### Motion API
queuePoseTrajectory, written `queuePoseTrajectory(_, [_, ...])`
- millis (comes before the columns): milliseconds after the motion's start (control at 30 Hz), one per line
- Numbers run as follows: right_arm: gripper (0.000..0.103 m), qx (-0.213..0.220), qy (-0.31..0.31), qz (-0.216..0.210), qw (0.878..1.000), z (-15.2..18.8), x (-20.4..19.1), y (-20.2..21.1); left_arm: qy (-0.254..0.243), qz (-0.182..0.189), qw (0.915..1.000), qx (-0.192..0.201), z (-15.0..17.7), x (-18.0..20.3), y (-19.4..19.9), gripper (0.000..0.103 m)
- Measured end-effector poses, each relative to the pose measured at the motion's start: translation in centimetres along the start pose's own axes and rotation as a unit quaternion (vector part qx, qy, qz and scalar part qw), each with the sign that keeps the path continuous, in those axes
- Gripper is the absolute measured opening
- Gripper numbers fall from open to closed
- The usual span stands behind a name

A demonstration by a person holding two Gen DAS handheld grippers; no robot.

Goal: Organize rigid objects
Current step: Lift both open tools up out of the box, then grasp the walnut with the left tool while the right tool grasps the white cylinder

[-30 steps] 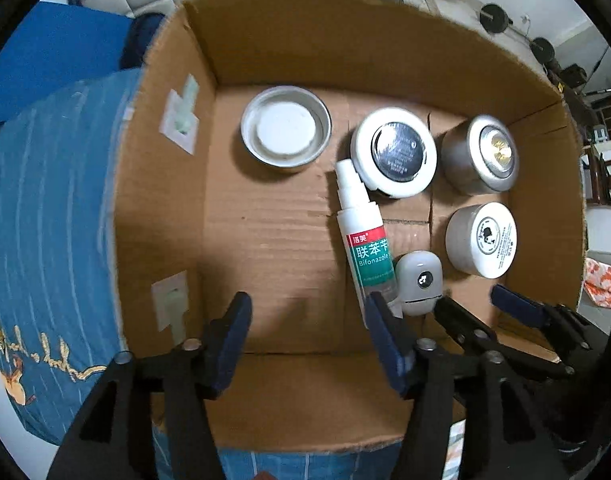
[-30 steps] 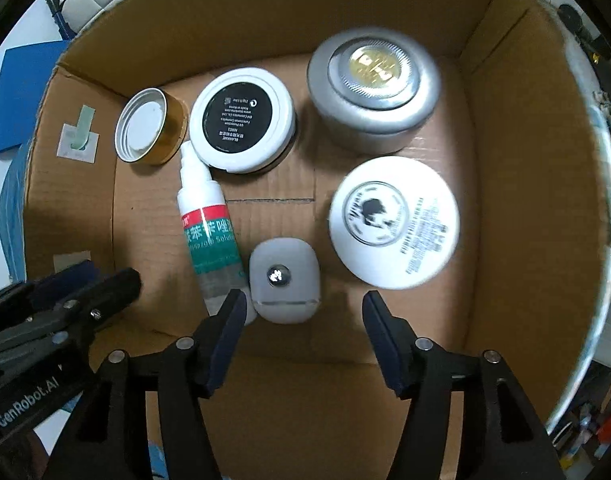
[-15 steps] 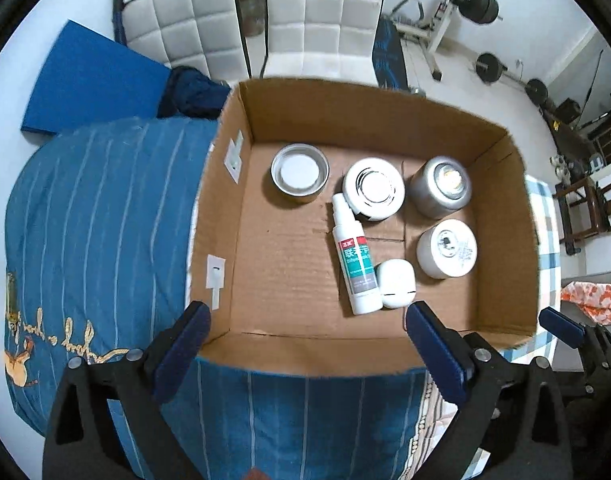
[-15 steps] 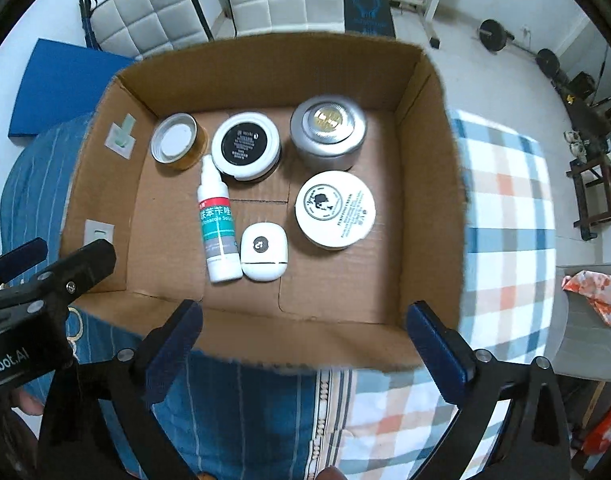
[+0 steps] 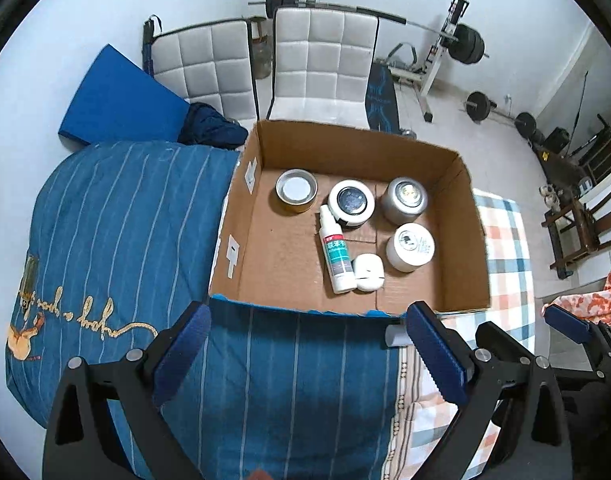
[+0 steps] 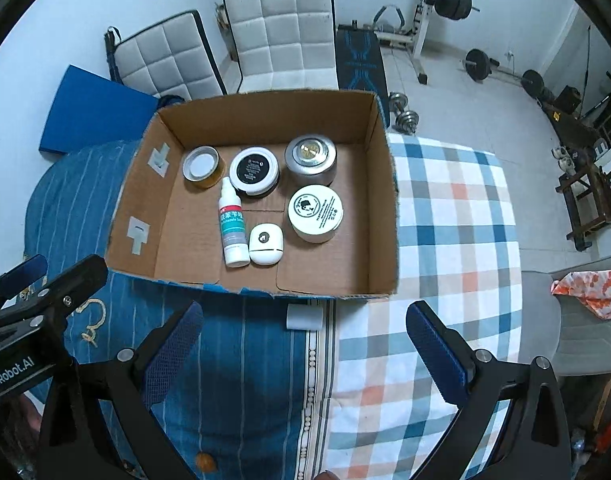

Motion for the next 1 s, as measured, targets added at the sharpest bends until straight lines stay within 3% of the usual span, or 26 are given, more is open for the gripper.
queuePoseTrajectory(133, [0.103, 0.019, 0.0, -0.007, 1.0, 0.1, 0.4, 2.2, 0.004, 0.0, 0.9999, 0.01, 0.4, 0.4, 2.0, 0.1])
queuePoseTrajectory(267, [0.103, 0.01, -0.008, -0.019, 1.0, 2.0, 1.4, 3.2, -0.012, -0.014, 0.9998, -0.001, 3.4, 0.4, 3.3, 0.1])
queuePoseTrajectory(433, [0.103, -0.042, -0.014, -0.018, 0.999, 8.2, 3.7, 2.1, -0.035, -0.049, 0.9939, -0.092, 13.4, -0.6, 1.9, 0.1])
queuePoseTrajectory(567, [0.103, -0.114, -0.021, -0.013, 0.993, 15.1, 5.7, -0.8, -0.028, -0.055, 0.9787, -0.195, 22.9, -1.5, -0.6, 0.099])
queuePoseTrajectory(700, [0.103, -0.159, -0.019, -0.008, 0.987, 20.2, 6.6, -3.0, -0.022, -0.068, 0.9622, -0.263, 30.1, -2.1, -2.7, 0.082])
queuePoseTrajectory(767, [0.103, -0.175, -0.019, -0.007, 0.984, 21.9, 6.9, -3.6, -0.019, -0.066, 0.9548, -0.289, 32.5, -1.9, -3.5, 0.08])
queuePoseTrajectory(833, [0.103, -0.183, -0.019, -0.008, 0.983, 23.0, 7.1, -4.0, -0.016, -0.065, 0.9475, -0.313, 34.8, -1.8, -4.2, 0.063])
queuePoseTrajectory(867, [0.103, -0.186, -0.019, -0.009, 0.982, 23.4, 7.1, -4.2, -0.011, -0.06, 0.9436, -0.325, 35.7, -1.7, -4.6, 0.041])
queuePoseTrajectory(900, [0.103, -0.187, -0.018, -0.008, 0.982, 23.7, 7.2, -4.3, -0.002, -0.058, 0.9402, -0.336, 36.4, -1.7, -4.9, 0.03])
queuePoseTrajectory(1000, [0.103, -0.192, -0.024, -0.014, 0.981, 24.2, 7.2, -4.8, 0.0, -0.059, 0.9503, -0.306, 34.8, -1.4, -5.1, 0.029])
Point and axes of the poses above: each gripper's, at about its wrist camera, not at the fingertips, and y roughly against the way its jaws point, x to its right, z to its underside, the point moved 8 cm from there along -y, roughly the way its jaws point, and after that the axes turned 15 degrees about x, right-handed, at the moved point
